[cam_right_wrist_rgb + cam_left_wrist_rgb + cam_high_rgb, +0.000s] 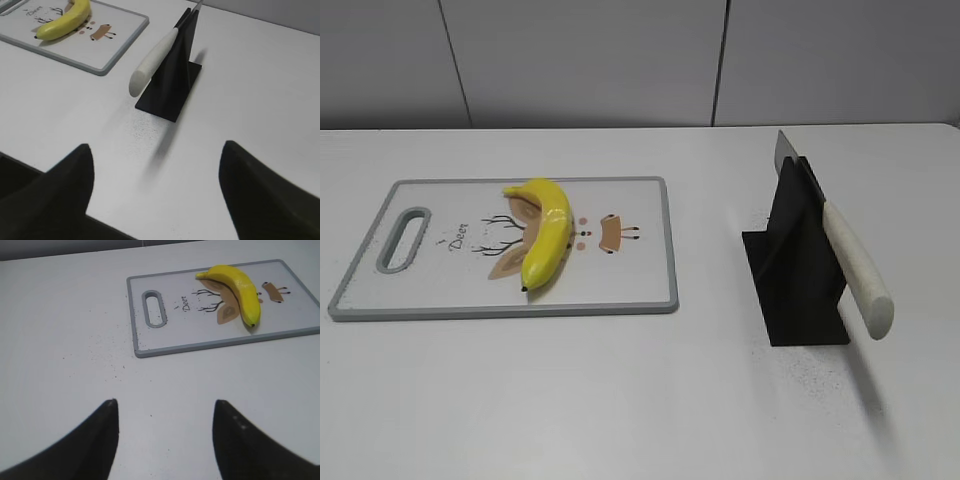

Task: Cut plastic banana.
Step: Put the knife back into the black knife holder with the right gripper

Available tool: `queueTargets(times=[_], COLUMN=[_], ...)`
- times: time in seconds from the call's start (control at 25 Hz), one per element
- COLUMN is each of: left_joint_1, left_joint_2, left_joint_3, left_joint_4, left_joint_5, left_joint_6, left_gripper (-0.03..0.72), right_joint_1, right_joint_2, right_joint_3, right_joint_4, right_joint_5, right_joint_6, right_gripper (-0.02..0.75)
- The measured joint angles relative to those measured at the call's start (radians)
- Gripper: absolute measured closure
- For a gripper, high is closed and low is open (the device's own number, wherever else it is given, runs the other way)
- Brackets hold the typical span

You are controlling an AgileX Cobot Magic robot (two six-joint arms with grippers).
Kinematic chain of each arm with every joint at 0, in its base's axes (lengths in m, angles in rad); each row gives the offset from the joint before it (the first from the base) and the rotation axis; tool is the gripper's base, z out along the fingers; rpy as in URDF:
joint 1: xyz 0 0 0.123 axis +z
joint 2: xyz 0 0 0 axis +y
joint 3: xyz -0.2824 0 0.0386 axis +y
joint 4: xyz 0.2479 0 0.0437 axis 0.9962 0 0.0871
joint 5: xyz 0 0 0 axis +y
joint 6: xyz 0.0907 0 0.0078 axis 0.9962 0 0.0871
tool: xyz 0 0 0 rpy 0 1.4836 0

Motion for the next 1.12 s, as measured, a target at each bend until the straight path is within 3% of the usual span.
queueTargets(times=[0.4, 1.12], left_joint_1=[-0.001, -0.001], left_joint_2=[0.000, 0.000], left_joint_3=[0.000, 0.000], left_joint_4=[0.000, 0.000], left_joint_5=[0.000, 0.000], left_joint_6=[0.000, 0.000], left_gripper=[0.103, 0.103], right_joint_1=[-0.300, -0.312], right_joint_2=[0.000, 0.000], right_joint_3=[0.000, 0.000], right_joint_4=[0.002, 0.002], right_joint_5=[0.000, 0.000], right_joint_6=[-0.001, -0.001], right_gripper=[0.146, 0.146])
